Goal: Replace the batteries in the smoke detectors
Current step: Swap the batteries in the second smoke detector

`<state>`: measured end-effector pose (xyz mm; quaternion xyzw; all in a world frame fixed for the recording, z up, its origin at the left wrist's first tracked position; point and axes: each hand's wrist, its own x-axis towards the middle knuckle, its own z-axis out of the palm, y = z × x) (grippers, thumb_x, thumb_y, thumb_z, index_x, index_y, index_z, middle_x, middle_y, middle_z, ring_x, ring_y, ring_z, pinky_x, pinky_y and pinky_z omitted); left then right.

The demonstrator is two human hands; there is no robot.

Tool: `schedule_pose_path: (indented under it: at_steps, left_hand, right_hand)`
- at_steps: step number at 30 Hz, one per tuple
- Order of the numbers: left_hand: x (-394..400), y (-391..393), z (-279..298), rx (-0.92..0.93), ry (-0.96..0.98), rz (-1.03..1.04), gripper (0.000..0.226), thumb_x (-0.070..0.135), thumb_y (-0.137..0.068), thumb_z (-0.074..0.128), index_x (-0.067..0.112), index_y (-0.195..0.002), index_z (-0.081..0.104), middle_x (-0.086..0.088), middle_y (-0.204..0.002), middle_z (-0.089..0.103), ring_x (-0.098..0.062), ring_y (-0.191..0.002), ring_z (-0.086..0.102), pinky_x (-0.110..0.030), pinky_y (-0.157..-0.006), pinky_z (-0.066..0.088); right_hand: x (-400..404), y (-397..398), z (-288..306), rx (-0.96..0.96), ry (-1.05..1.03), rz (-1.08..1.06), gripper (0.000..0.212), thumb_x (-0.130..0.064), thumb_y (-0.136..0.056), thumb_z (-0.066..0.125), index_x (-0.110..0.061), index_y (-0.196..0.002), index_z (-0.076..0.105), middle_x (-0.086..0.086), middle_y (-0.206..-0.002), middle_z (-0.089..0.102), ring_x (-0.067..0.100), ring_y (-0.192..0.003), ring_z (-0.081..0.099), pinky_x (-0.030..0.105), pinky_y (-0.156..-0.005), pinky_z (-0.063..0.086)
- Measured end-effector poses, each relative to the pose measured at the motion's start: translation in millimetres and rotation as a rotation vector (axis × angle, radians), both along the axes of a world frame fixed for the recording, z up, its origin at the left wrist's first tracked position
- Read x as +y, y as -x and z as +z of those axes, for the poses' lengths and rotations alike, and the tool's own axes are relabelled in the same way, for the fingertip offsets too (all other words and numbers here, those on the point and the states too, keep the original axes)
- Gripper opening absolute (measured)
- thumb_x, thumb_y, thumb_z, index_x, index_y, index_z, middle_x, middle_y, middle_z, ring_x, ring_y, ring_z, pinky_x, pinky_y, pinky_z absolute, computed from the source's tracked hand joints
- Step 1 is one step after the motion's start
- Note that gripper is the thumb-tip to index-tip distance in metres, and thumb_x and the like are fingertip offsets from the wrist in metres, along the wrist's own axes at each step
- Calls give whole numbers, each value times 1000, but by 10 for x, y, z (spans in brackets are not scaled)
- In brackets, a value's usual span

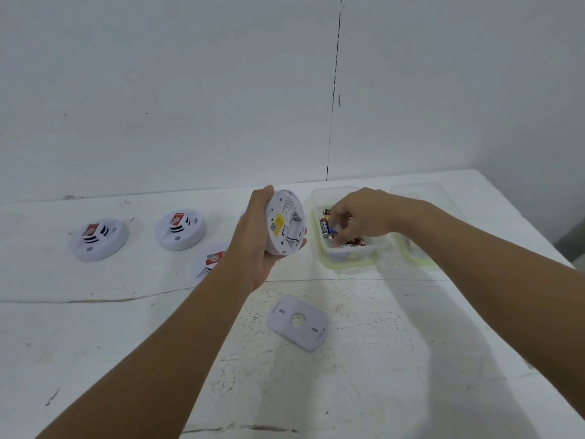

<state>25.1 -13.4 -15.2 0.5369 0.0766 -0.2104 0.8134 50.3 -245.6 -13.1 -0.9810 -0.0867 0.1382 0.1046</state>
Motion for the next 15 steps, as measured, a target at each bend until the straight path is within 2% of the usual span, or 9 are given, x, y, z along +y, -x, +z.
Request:
schedule_pose_path:
  at_steps: [2,5,9,13,15]
  left_hand:
    - [-20,0,-2,5,-2,-4,42,51,-101,54,17,-123,67,-14,-115,72,-35,-97,70,-46,-85,58]
    - [-60,-12,-1,16,3,-5,42,51,-101,54,18,-125,66,-14,-120,71,-36,-101,70,-46,-83,59]
    - [-85,-22,9,21,19,-21,37,50,-102,52,20,-117,68,-13,-117,71,-35,-102,70,-46,-83,58]
    - [-93,-33,-6,31,18,-19,37,50,-102,52,21,-118,67,-13,-120,71,-35,-103,70,-46,-82,58]
    - [-98,-36,-15,34,18,-18,37,51,-102,52,21,-119,67,-13,-120,71,-35,-103,70,-45,-81,59]
  right_hand:
    - [23,0,34,35,83,39,34,-52,-83,81,-38,-112,70,-18,-100,66,10,-95,60,31,-82,41]
    - [52,-7,0,-19,188,75,31,-44,-84,80,-37,-111,67,-17,-101,66,12,-94,57,32,-83,34]
    - [23,-35,-59,-119,107,40,21,-42,-88,77,-34,-106,70,-17,-92,64,12,-95,61,31,-77,39]
    - [-22,-48,-89,-234,76,4,23,-34,-95,68,-33,-119,69,-14,-104,66,13,-98,60,31,-76,39]
    - [-10,-63,-119,-266,94,-3,22,-31,-96,66,-31,-118,69,-9,-108,64,16,-100,59,32,-78,41]
